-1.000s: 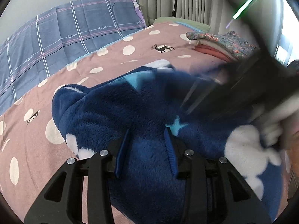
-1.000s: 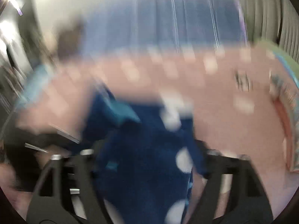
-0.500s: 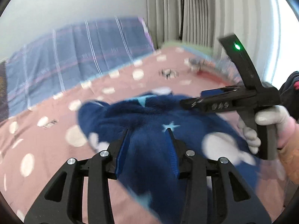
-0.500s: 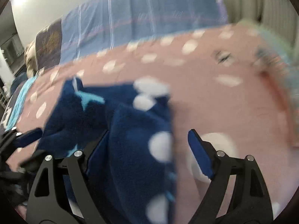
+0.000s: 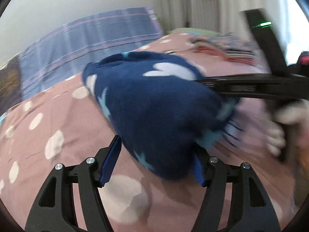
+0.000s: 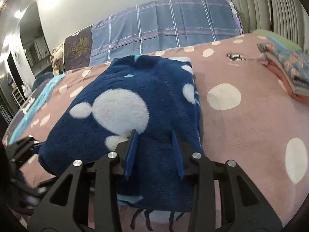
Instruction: Fold small clothes
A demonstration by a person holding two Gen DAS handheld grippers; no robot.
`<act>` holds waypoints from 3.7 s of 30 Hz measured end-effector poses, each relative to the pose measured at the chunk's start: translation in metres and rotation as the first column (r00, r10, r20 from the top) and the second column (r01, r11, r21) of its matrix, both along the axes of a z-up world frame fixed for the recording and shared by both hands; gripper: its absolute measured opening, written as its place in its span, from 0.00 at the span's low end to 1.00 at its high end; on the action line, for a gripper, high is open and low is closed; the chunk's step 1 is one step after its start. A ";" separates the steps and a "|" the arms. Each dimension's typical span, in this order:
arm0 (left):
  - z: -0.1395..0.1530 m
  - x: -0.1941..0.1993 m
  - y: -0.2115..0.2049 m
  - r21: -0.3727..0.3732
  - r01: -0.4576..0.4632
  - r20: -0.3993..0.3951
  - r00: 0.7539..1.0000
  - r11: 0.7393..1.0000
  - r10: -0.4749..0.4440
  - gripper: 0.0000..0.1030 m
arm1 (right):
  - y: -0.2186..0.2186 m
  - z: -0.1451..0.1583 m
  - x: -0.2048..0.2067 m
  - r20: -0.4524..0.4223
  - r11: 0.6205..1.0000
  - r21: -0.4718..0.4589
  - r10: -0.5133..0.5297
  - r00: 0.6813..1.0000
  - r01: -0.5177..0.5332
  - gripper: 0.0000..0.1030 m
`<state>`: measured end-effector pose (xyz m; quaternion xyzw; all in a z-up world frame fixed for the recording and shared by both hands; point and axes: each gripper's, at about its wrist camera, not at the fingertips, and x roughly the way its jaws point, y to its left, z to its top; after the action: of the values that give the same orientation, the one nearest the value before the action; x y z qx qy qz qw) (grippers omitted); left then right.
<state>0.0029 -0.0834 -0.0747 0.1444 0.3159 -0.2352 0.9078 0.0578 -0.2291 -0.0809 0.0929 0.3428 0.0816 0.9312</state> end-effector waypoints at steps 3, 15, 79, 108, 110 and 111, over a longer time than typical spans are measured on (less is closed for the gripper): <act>-0.007 0.009 -0.022 0.091 -0.087 0.034 0.996 0.992 0.084 0.66 | 0.002 -0.002 -0.001 0.015 0.999 -0.037 0.001 1.000 0.000 0.34; -0.021 -0.010 -0.006 0.273 -0.068 0.124 0.992 0.960 0.035 0.67 | -0.021 -0.021 -0.004 0.033 0.998 0.048 0.041 0.999 -0.043 0.35; -0.011 0.275 -0.028 0.063 0.032 -0.046 0.999 0.997 -0.029 0.30 | -0.015 -0.011 0.151 -0.151 0.996 0.039 0.082 0.985 -0.077 0.45; 0.031 0.070 0.003 0.036 0.219 -0.047 0.975 0.975 -0.217 0.60 | -0.002 -0.024 -0.024 -0.103 0.990 0.085 0.120 0.987 -0.111 0.55; 0.030 0.067 0.001 0.054 0.209 -0.031 0.978 0.976 -0.208 0.60 | 0.000 -0.021 -0.025 -0.108 0.992 0.073 0.114 0.988 -0.107 0.55; 0.029 0.066 0.000 0.065 0.207 -0.022 0.978 0.976 -0.206 0.60 | 0.001 -0.021 -0.026 -0.105 0.992 0.064 0.114 0.988 -0.108 0.55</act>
<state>0.0688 -0.0830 -0.0459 0.2050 0.3140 -0.3186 0.8706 0.0321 -0.2281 -0.1016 0.1052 0.3949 0.1383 0.9022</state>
